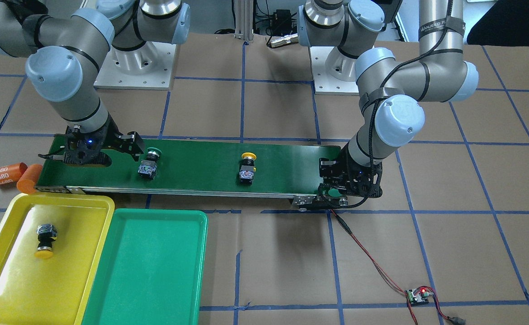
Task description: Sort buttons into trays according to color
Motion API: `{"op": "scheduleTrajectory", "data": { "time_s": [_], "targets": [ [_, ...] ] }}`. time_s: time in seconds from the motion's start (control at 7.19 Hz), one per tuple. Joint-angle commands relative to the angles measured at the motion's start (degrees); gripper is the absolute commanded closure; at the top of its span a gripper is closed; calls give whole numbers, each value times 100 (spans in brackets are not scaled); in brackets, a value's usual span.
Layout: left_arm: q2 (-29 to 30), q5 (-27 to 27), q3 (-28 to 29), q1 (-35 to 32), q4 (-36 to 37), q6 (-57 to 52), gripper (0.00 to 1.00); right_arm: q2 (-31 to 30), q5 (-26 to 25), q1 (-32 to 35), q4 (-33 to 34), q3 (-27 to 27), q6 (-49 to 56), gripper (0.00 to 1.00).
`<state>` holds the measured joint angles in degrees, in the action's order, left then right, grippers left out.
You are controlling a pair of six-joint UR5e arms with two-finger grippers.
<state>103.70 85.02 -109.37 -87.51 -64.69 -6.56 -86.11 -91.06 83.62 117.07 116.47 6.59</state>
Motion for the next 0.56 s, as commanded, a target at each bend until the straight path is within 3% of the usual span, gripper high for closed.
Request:
{"op": "scheduleTrajectory", "data": {
  "time_s": [0.0,0.14,0.42],
  "targets": [
    [-86,6,-67,-21,27,-56,100,-12,71,58,9,95,-70,4],
    [-156,49,-67,-29,-52,31,3,49,63,58,17,95,-70,4],
    [-254,67,-85,-56,-175,32,0,59,71,58,52,95,-70,4]
  ]
}}
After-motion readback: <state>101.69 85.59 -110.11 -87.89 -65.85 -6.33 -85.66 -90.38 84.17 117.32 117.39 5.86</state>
